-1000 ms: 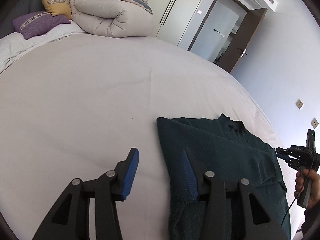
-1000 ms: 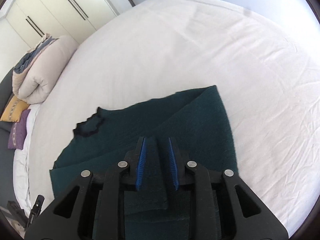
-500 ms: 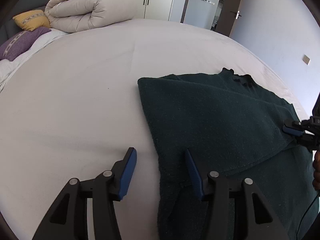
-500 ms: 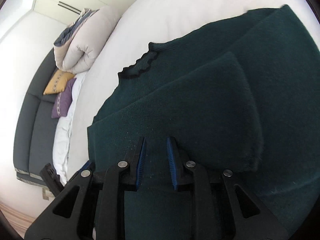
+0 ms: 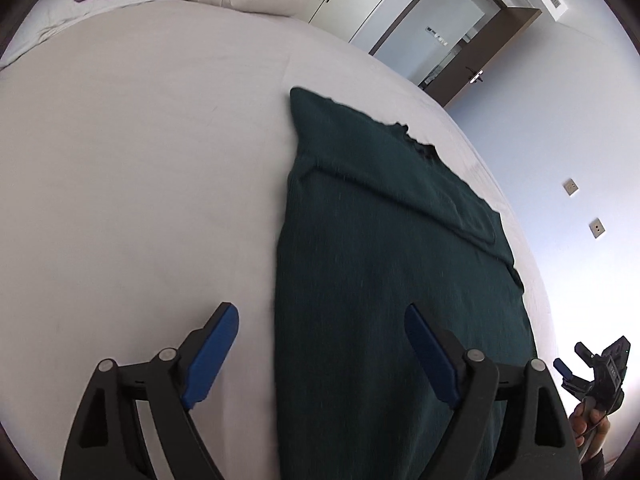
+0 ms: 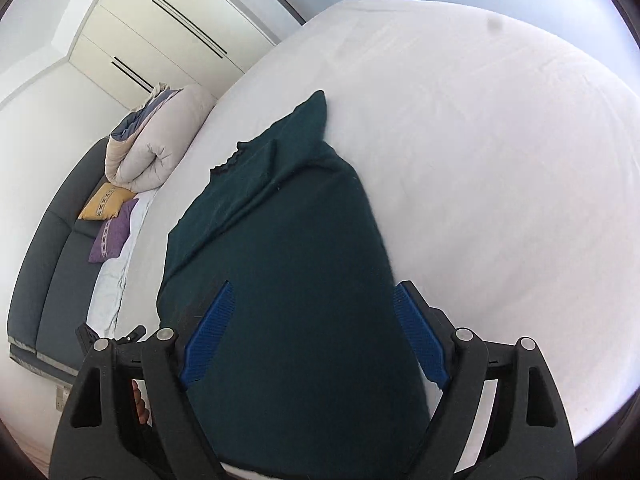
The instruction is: Fold small clothes
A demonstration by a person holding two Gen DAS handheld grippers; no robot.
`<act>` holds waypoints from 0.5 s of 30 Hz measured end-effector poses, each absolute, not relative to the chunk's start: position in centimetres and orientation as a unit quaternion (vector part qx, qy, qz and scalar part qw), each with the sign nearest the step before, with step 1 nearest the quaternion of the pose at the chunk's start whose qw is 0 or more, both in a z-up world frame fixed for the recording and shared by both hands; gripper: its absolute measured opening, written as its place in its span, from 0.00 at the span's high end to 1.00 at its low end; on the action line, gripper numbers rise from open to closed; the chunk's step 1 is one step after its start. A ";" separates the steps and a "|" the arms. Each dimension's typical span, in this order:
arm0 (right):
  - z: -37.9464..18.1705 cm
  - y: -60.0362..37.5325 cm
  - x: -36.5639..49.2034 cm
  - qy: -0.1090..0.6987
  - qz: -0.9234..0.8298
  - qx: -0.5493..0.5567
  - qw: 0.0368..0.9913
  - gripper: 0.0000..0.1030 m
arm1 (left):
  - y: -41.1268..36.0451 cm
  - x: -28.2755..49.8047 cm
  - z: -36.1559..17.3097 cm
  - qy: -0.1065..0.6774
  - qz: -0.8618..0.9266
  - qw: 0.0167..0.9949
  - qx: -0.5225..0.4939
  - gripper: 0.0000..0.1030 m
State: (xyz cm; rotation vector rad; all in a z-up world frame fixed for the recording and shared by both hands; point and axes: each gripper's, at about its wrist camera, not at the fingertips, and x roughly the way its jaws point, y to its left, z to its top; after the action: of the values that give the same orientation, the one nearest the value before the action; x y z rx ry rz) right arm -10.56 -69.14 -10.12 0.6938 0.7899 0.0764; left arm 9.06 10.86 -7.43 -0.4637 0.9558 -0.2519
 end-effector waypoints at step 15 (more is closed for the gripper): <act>-12.5 -68.6 -18.4 0.404 0.033 0.289 0.867 0.20 | 9.9 -1.3 -7.8 0.497 -0.115 0.836 -0.203 0.14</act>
State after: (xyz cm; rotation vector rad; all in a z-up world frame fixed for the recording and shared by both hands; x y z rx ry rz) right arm -18.35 -68.58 -12.54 0.6054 0.8465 0.0684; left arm -1.27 9.87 -7.79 -0.4302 1.0532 -0.2427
